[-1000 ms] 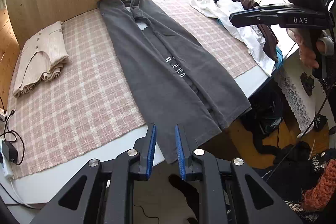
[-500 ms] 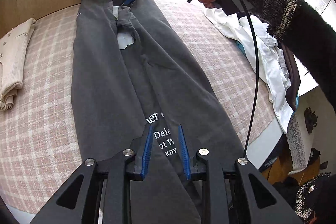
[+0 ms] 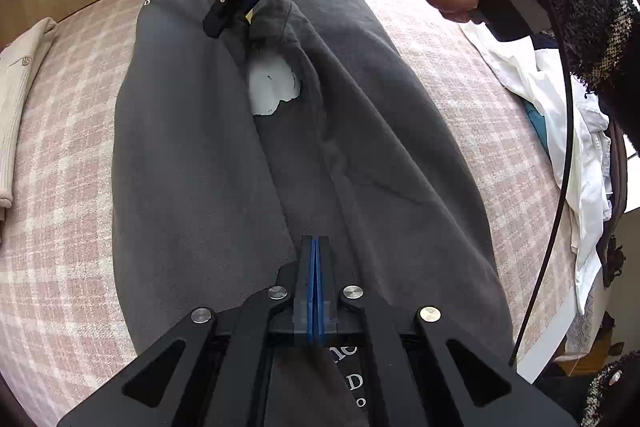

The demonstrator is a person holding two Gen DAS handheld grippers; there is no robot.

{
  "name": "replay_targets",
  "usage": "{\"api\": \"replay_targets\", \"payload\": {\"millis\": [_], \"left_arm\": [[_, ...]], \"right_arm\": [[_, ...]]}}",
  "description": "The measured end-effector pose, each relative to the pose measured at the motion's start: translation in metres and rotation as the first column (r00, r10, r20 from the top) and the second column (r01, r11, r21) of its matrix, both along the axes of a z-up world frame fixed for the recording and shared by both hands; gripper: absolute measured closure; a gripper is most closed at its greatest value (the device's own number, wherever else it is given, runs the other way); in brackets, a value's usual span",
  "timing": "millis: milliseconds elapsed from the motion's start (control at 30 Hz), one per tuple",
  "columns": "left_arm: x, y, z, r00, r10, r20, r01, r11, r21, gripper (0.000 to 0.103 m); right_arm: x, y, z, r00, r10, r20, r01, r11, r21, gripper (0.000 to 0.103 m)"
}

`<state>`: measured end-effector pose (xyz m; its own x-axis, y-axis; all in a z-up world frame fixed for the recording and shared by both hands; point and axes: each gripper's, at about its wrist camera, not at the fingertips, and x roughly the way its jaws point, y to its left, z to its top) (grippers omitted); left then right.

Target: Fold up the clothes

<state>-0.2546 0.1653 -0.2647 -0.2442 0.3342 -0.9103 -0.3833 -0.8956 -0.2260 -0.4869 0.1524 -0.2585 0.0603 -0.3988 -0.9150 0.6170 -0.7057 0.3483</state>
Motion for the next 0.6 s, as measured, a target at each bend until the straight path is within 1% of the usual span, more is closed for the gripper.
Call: {"api": "replay_targets", "payload": {"millis": [100, 167, 200, 233, 333, 367, 433, 467, 533, 567, 600], "left_arm": [[0.001, -0.007, -0.001, 1.0, 0.002, 0.012, -0.002, 1.0, 0.025, 0.103], [0.004, -0.012, 0.002, 1.0, -0.007, 0.026, 0.005, 0.997, 0.082, 0.103], [0.005, -0.015, 0.003, 0.999, -0.011, 0.032, 0.008, 0.994, 0.111, 0.103], [0.007, -0.015, 0.002, 0.999, -0.019, 0.041, 0.014, 0.993, 0.114, 0.103], [0.013, -0.02, 0.004, 0.998, -0.028, 0.061, 0.02, 0.99, 0.141, 0.103], [0.015, -0.023, 0.005, 0.997, -0.029, 0.066, 0.019, 0.988, 0.154, 0.103], [0.024, -0.037, 0.022, 1.0, 0.006, 0.03, -0.011, 0.985, 0.17, 0.103], [0.026, -0.043, 0.028, 1.0, 0.021, 0.011, -0.023, 0.987, 0.158, 0.098], [0.03, -0.055, 0.04, 0.998, 0.051, -0.026, -0.047, 0.99, 0.135, 0.097], [0.03, -0.06, 0.039, 0.997, 0.068, -0.03, -0.064, 0.991, 0.119, 0.097], [0.028, -0.059, 0.033, 0.998, 0.068, -0.017, -0.066, 0.992, 0.106, 0.097]], "right_arm": [[-0.004, 0.003, 0.01, 0.999, -0.012, 0.049, 0.014, 0.999, -0.037, 0.094], [-0.006, 0.007, 0.017, 0.998, -0.02, 0.063, 0.022, 0.999, -0.035, 0.094], [-0.005, 0.009, 0.018, 0.998, -0.021, 0.054, 0.022, 1.0, -0.018, 0.094], [-0.004, 0.011, 0.019, 0.999, -0.022, 0.045, 0.022, 1.0, -0.001, 0.094], [0.001, 0.009, 0.0, 0.999, -0.006, 0.038, 0.002, 0.996, 0.085, 0.093], [0.003, 0.007, -0.004, 1.0, 0.003, 0.026, -0.005, 0.994, 0.107, 0.091], [0.006, 0.005, 0.001, 1.0, 0.004, 0.006, -0.005, 0.993, 0.118, 0.087], [0.006, 0.008, 0.01, 1.0, -0.001, -0.015, 0.002, 0.994, 0.11, 0.083], [0.004, 0.011, 0.029, 0.996, -0.016, -0.082, 0.023, 0.996, 0.088, 0.08], [-0.002, 0.008, 0.033, 0.993, -0.024, -0.119, 0.033, 0.997, 0.076, 0.08], [-0.008, 0.004, 0.037, 0.987, -0.032, -0.156, 0.043, 0.997, 0.064, 0.08]]}}
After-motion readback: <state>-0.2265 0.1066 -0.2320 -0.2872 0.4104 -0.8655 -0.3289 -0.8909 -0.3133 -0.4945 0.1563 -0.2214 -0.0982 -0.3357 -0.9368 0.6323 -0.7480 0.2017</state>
